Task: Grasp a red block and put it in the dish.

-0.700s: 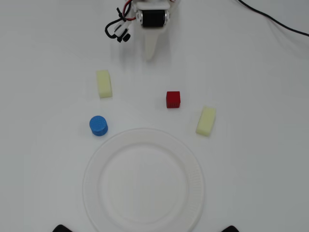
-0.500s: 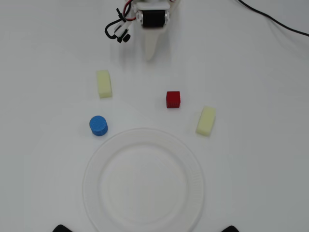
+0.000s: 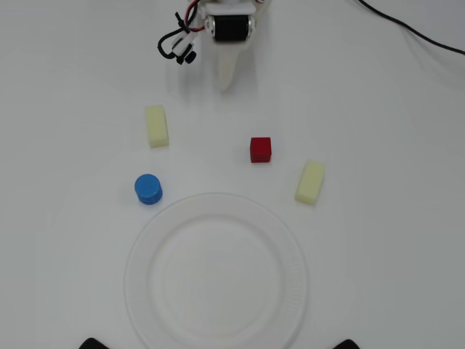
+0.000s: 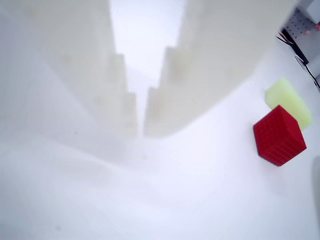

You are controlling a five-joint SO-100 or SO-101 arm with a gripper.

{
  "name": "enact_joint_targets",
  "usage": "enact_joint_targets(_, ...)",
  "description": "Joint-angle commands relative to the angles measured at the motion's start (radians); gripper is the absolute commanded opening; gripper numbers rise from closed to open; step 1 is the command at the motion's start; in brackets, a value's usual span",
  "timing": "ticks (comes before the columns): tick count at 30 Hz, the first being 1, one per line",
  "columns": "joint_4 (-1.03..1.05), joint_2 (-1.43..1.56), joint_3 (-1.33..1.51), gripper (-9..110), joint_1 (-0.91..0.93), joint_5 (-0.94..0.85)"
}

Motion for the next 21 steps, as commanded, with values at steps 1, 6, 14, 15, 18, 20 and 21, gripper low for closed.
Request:
enact_joint_targets(1,0.075,0.175,0.097,0,0.005,-0.015)
enact_joint_targets(6,0.075,0.175,0.097,0,0.005,-0.018)
enact_joint_targets(14,0.094,0.166,-0.009,0,0.029,-0.049)
enact_joint_targets(15,0.094,0.149,-0.044,0,0.032,-0.057)
enact_joint_targets(18,0.091,-0.06,-0.229,0,0.034,-0.048)
enact_joint_targets(20,0.091,-0.253,-0.379,0,0.021,-0.008)
enact_joint_targets(21,0.092,-0.341,-0.446,0,0.009,0.018)
